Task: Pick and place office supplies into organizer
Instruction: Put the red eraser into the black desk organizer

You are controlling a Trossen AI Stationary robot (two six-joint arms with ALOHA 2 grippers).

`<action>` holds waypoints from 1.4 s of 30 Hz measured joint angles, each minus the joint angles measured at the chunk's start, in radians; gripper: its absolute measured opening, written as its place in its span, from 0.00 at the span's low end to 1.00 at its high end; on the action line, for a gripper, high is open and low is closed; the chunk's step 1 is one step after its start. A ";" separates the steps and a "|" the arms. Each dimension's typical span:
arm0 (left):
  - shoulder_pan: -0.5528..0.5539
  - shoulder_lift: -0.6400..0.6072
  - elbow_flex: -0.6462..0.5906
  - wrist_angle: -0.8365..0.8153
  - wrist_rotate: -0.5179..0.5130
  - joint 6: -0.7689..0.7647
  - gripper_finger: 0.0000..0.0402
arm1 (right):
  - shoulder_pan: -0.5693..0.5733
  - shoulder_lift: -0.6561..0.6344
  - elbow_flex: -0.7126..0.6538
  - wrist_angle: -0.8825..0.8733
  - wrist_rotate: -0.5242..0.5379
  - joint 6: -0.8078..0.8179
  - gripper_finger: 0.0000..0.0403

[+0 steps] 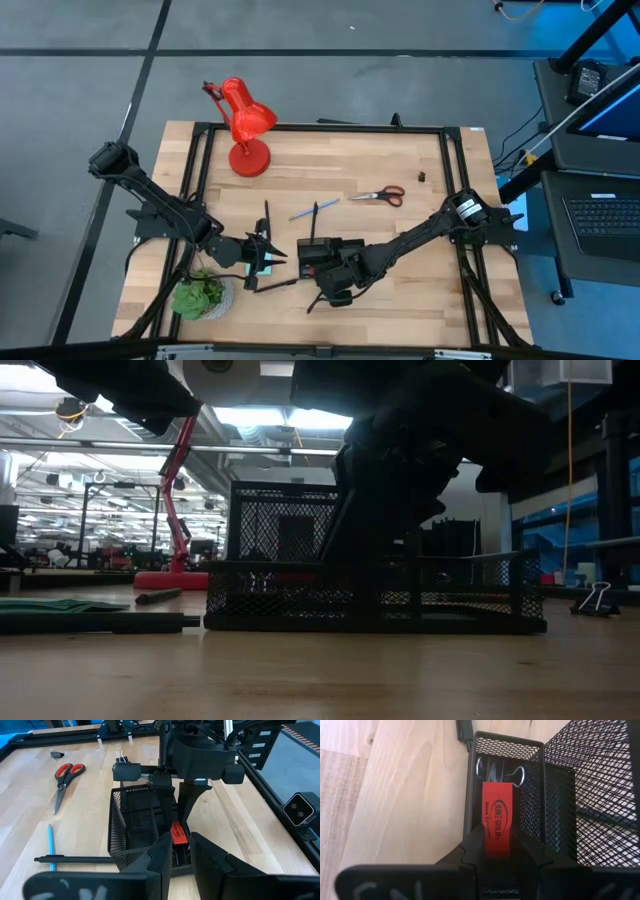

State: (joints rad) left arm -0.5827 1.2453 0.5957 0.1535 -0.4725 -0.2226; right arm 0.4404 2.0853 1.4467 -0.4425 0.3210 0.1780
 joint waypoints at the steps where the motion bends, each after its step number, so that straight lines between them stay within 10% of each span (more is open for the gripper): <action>1: 0.000 0.000 0.000 0.000 0.000 0.000 0.16 | 0.000 0.000 0.000 0.000 0.000 0.000 0.20; 42: 0.000 0.000 0.000 0.000 0.000 0.000 0.16 | 0.001 0.000 0.000 -0.002 0.020 -0.030 0.28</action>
State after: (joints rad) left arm -0.5823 1.2453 0.5957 0.1532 -0.4728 -0.2230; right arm 0.4412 2.0853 1.4464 -0.4444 0.3407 0.1482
